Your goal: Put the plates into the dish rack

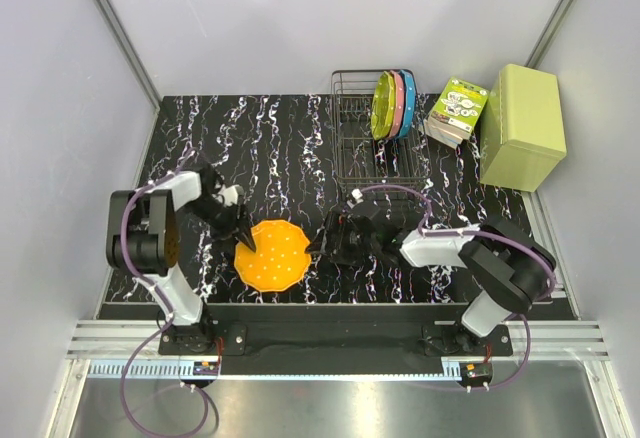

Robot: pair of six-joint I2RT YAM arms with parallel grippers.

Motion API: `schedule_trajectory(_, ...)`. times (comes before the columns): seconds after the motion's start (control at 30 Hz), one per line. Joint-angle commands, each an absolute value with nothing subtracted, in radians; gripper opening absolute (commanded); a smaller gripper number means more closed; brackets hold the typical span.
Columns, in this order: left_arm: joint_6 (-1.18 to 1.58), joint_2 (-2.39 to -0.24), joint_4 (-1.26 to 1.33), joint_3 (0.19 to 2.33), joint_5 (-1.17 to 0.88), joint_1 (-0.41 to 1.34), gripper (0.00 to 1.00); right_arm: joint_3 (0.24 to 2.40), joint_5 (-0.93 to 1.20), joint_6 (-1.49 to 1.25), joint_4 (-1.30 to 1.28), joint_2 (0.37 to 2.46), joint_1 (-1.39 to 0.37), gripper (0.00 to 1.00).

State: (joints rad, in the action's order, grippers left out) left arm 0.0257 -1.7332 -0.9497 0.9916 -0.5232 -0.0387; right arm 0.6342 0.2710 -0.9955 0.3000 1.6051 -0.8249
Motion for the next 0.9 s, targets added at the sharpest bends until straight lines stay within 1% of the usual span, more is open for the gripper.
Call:
schedule_trajectory(0.0, 0.075, -1.781, -0.927, 0.982, -0.557, 0.052, 0.58, 0.695, 0.129, -1.02, 0.357, 1.646, -0.867, 1.0)
schedule_trajectory(0.2, 0.09, -1.769, -0.904, 0.973, -0.612, 0.133, 0.56, 0.692, 0.143, -1.055, 0.385, 1.681, -0.873, 1.0)
schedule_trajectory(0.33, 0.095, -1.782, -0.887, 0.977, -0.641, 0.179, 0.54, 0.692, 0.195, -1.072, 0.454, 1.724, -0.873, 1.0)
schedule_trajectory(0.43, 0.092, -1.821, -0.887, 0.999, -0.653, 0.199, 0.52, 0.689, 0.297, -1.051, 0.572, 1.758, -0.871, 0.98)
schedule_trajectory(0.53, 0.075, -1.853, -0.894, 1.023, -0.646, 0.198, 0.5, 0.673, 0.452, -0.984, 0.728, 1.784, -0.862, 0.96)
schedule_trajectory(0.57, 0.063, -1.862, -0.896, 1.028, -0.646, 0.198, 0.5, 0.673, 0.535, -0.957, 0.757, 1.787, -0.862, 0.95)
schedule_trajectory(0.63, 0.061, -1.867, -0.896, 1.034, -0.641, 0.193, 0.49, 0.669, 0.601, -0.901, 0.798, 1.79, -0.861, 0.9)
schedule_trajectory(0.73, 0.057, -1.861, -0.89, 1.039, -0.64, 0.183, 0.47, 0.643, 0.661, -0.852, 0.799, 1.772, -0.856, 0.76)
schedule_trajectory(0.87, 0.057, -1.833, -0.879, 1.032, -0.626, 0.172, 0.44, 0.626, 0.637, -0.809, 0.721, 1.721, -0.856, 0.73)
